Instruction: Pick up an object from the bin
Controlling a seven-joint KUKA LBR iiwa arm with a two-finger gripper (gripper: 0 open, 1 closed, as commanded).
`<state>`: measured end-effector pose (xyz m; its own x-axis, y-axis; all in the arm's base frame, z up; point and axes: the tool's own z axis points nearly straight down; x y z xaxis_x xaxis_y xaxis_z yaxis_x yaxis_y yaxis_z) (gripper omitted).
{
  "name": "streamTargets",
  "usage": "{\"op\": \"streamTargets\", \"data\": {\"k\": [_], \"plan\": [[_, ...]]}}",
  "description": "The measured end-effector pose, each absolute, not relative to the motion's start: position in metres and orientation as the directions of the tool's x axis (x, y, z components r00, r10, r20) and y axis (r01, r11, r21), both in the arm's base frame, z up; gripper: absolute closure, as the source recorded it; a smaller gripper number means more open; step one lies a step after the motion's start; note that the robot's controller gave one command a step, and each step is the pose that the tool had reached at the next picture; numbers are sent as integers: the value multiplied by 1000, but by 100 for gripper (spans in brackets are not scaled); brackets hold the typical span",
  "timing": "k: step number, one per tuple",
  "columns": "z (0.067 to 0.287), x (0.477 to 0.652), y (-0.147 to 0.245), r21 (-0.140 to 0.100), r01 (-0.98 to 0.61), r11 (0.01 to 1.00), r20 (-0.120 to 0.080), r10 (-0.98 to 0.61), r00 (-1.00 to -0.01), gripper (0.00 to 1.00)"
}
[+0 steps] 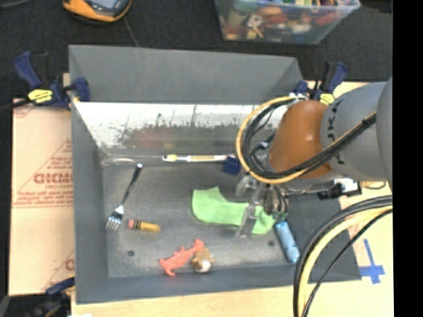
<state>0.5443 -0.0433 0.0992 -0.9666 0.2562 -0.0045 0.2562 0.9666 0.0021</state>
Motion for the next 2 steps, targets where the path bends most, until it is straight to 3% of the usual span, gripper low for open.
{"op": "streamTargets", "data": {"k": [1, 2], "plan": [[71, 553, -49, 3, 374, 927, -22, 374, -927, 0], [71, 558, -30, 9, 585, 811, -15, 586, -810, 100]]}}
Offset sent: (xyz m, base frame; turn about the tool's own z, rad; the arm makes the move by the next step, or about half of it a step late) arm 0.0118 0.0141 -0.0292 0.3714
